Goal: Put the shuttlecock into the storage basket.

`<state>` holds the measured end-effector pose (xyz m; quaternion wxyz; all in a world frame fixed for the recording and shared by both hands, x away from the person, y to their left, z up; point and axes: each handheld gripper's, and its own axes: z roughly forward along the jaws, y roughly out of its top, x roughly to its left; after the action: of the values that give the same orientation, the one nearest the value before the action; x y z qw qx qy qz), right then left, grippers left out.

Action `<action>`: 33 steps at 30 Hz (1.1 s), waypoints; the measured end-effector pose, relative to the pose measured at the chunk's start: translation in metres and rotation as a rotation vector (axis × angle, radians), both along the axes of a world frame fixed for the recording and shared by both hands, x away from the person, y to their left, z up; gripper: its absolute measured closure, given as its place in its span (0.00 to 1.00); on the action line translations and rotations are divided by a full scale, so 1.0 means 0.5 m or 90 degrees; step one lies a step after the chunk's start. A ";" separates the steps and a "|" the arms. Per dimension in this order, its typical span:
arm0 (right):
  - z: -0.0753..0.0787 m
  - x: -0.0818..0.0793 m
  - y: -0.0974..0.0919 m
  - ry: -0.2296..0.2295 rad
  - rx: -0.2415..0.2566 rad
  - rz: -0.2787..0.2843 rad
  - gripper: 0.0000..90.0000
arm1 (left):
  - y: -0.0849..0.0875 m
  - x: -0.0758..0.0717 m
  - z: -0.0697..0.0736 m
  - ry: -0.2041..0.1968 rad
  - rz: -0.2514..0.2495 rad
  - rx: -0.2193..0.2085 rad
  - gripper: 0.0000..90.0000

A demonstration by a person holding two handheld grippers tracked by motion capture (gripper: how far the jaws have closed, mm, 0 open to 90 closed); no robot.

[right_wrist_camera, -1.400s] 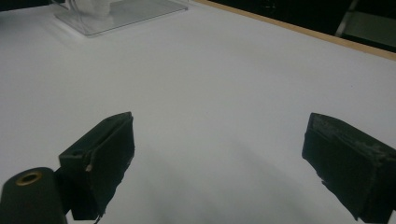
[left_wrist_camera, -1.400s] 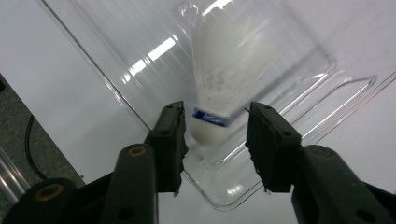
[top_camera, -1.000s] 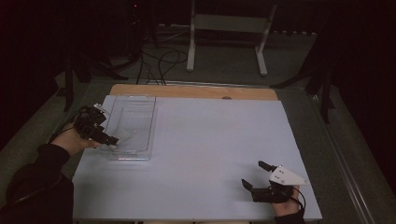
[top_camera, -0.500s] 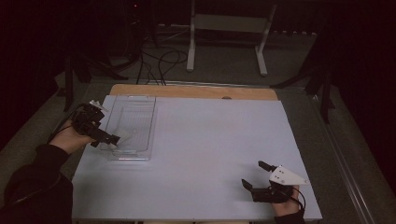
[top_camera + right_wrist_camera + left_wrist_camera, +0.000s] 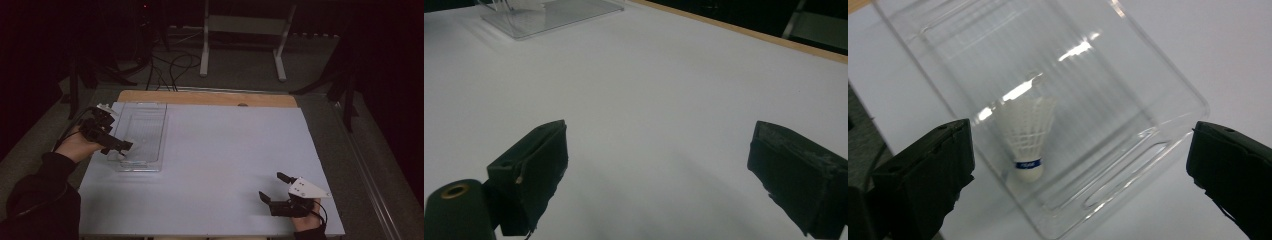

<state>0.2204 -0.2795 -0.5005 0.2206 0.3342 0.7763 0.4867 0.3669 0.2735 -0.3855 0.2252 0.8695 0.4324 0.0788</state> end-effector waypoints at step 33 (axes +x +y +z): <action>0.001 -0.001 -0.001 0.000 0.000 0.002 0.10 | -0.084 -0.004 0.018 -0.061 -0.061 -0.022 0.00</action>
<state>0.2201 -0.2800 -0.5000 0.2199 0.3328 0.7769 0.4871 0.3648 0.2315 -0.3767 0.2643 0.8805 0.3800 0.1019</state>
